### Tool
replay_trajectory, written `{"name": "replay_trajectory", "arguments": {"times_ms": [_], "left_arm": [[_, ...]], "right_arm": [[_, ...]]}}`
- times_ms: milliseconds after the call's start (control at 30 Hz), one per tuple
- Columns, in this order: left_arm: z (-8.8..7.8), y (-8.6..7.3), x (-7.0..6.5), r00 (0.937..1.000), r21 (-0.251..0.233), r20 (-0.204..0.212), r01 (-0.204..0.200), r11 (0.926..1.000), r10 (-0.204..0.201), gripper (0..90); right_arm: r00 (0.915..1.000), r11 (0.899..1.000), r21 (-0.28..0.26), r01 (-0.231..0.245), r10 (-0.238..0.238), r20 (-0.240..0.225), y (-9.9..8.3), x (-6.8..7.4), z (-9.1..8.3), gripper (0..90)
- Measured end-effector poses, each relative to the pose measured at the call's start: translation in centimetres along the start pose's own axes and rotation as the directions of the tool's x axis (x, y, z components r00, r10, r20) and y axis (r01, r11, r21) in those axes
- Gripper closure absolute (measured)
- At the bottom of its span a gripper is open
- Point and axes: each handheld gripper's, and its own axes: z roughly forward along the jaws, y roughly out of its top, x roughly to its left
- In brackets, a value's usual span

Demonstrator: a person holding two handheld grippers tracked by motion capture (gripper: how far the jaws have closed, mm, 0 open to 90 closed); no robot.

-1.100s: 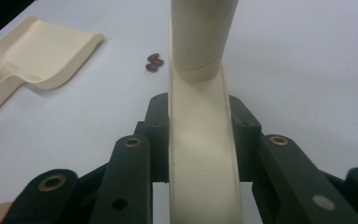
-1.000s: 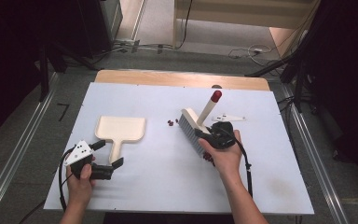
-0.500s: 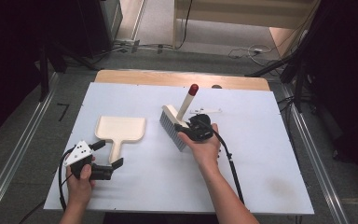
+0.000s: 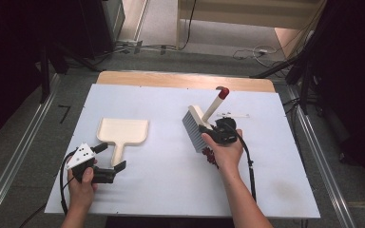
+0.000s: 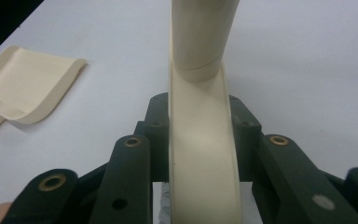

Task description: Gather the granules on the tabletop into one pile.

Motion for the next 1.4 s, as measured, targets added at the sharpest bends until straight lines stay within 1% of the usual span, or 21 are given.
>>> {"name": "replay_trajectory", "arguments": {"times_ms": [167,300,433,467,533,567,633,733,767,800,833,867,933,967,1000,1067,1100,1167,1233,1367,1400], "left_arm": [[0.0,0.0,0.0,1.0,0.0,0.001,0.001,1.0,-0.001,0.0],[0.0,0.0,0.0,1.0,0.0,0.0,0.001,1.0,-0.001,0.0],[0.0,0.0,0.0,1.0,-0.001,0.0,0.0,1.0,0.0,0.0],[0.0,0.0,0.0,1.0,-0.001,-0.001,0.001,1.0,-0.001,0.0],[0.0,0.0,0.0,1.0,0.0,-0.002,0.002,1.0,-0.002,0.0],[0.0,0.0,0.0,1.0,0.0,-0.002,0.003,1.0,-0.003,0.0],[0.0,0.0,0.0,1.0,0.0,-0.003,0.002,1.0,-0.002,0.0],[0.1,0.0,0.0,1.0,0.004,-0.004,-0.001,1.0,0.001,0.0],[0.1,0.0,-0.1,1.0,0.004,-0.004,-0.001,1.0,0.001,0.0],[0.1,0.0,0.0,1.0,0.006,-0.005,-0.003,1.0,0.004,0.0],[0.1,0.0,-0.1,1.0,0.004,-0.004,-0.001,1.0,0.001,0.0],[0.1,0.0,0.0,1.0,0.004,-0.004,-0.001,1.0,0.001,0.0],[0.1,0.0,0.0,1.0,0.007,-0.004,-0.001,1.0,0.001,0.0],[0.0,0.0,0.0,1.0,0.006,-0.004,-0.001,1.0,0.001,0.0],[0.0,0.0,0.0,1.0,0.006,-0.003,-0.001,1.0,0.001,0.0],[0.0,0.0,0.0,1.0,0.003,-0.002,-0.001,1.0,0.001,0.0],[0.1,0.0,0.0,1.0,0.002,-0.002,-0.001,1.0,0.001,0.0],[0.1,0.0,0.0,1.0,0.003,-0.001,-0.002,1.0,0.002,0.0],[0.1,0.0,0.0,1.0,0.004,-0.001,-0.002,1.0,0.002,0.0],[0.1,0.0,-0.1,1.0,0.004,-0.003,0.0,1.0,0.0,0.0],[0.1,0.0,-0.1,1.0,0.005,-0.003,-0.003,1.0,0.003,0.0]], "right_arm": [[0.9997,1.0,-0.011,-0.02,0.02,0.017,-0.4,-1.1,-0.9,65.4],[0.9997,1.0,-0.018,-0.017,0.016,-0.016,-0.2,-1.1,-1.7,65.4],[0.9976,0.997,-0.034,0.064,-0.065,-0.024,1.5,-1.1,-3.1,65.4],[0.9956,0.995,-0.04,0.092,-0.093,-0.014,2.2,-1.2,-3.3,65.4],[0.9859,0.985,-0.043,0.167,-0.167,-0.002,3.5,-1.6,-3.5,65.4],[0.9766,0.976,-0.041,0.215,-0.215,0.004,4.2,-1.9,-3.5,65.4],[0.9506,0.95,-0.029,0.31,-0.31,0.015,5.4,-2.4,-3.2,65.4],[0.9029,0.903,-0.01,0.43,-0.429,0.023,6.6,-3.3,-2.0,65.4],[0.8813,0.881,-0.009,0.472,-0.472,0.015,6.8,-3.7,-1.4,65.4],[0.8671,0.867,-0.001,0.498,-0.498,0.006,7.0,-3.9,-0.8,65.5],[0.8564,0.856,0.011,0.516,-0.516,-0.011,7.1,-4.2,-0.2,65.5],[0.8509,0.851,0.021,0.525,-0.525,-0.026,7.0,-4.5,0.4,65.5],[0.7979,0.798,0.008,0.603,-0.602,-0.018,6.7,-4.9,1.5,65.4],[0.7953,0.795,0.015,0.606,-0.606,-0.027,6.6,-4.9,1.9,65.5],[0.7989,0.799,0.019,0.601,-0.6,-0.041,6.4,-5.0,2.2,65.4],[0.7846,0.787,0.009,0.617,-0.613,-0.09,6.2,-4.9,2.3,65.5],[0.7695,0.774,0.008,0.634,-0.629,-0.11,6.1,-4.7,2.3,65.4],[0.7456,0.751,0.015,0.66,-0.652,-0.136,5.7,-4.3,2.1,65.5],[0.7127,0.718,0.025,0.696,-0.686,-0.147,5.4,-4.0,1.8,65.4],[0.6779,0.687,0.016,0.726,-0.712,-0.183,4.6,-3.8,0.9,65.5],[0.6751,0.685,0.014,0.728,-0.713,-0.189,4.4,-3.8,0.7,65.5]]}}
